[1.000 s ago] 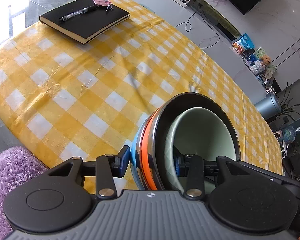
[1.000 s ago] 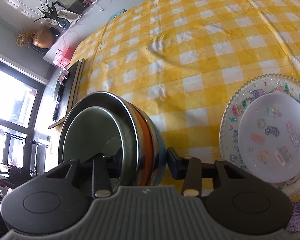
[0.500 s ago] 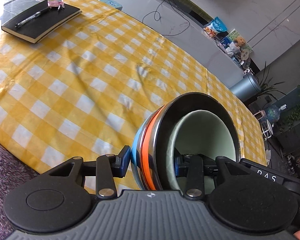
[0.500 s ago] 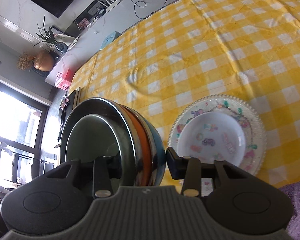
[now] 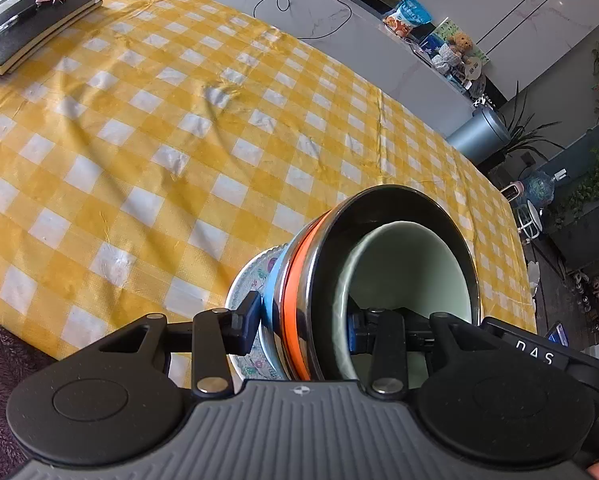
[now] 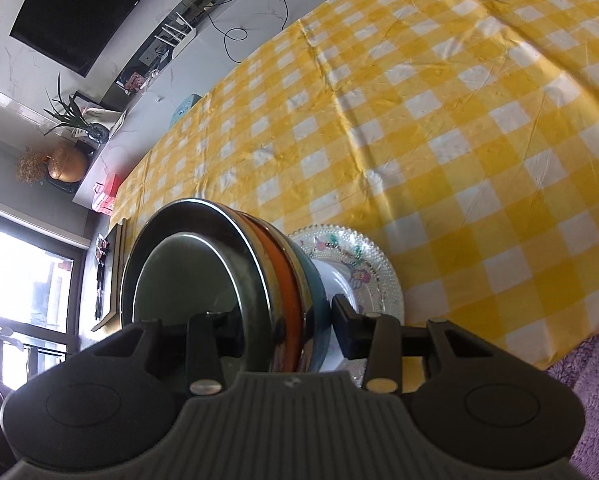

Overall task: Organize plates and bowls
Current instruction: 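Carry the bowl stack with the left gripper and lower it onto the plates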

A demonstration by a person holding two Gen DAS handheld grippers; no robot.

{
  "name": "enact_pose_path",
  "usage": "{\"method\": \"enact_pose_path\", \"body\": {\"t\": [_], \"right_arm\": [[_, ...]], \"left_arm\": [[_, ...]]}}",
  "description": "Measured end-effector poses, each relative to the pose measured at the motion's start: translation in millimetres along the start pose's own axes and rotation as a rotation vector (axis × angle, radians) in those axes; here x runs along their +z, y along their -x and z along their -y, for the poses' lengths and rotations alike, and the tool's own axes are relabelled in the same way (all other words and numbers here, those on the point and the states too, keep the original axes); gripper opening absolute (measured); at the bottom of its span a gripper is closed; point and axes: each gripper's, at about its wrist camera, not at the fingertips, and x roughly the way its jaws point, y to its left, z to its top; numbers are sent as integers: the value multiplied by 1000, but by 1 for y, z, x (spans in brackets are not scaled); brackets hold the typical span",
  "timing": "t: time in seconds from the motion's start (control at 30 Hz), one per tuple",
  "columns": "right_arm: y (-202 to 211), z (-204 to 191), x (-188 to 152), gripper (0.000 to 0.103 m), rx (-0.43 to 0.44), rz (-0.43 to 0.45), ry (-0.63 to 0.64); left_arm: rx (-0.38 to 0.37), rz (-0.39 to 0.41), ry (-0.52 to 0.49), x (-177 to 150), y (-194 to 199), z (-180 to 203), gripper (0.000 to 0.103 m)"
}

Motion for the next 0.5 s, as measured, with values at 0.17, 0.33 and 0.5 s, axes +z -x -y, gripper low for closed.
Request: {"method": "enact_pose_path", "body": {"t": [0.17,0.33,0.5], "right_arm": [[-7,7,2,41,-7,-15,-19],[-9,9,4,41,-23,-19,-20],[-9,8,5,41,-31,-20,-18]], "left_arm": [[10,-19,0,0,-10,1,45],[3,-24,-1,-1,-14,2,45],[-2,-28,-6,0,-14,2,45]]}}
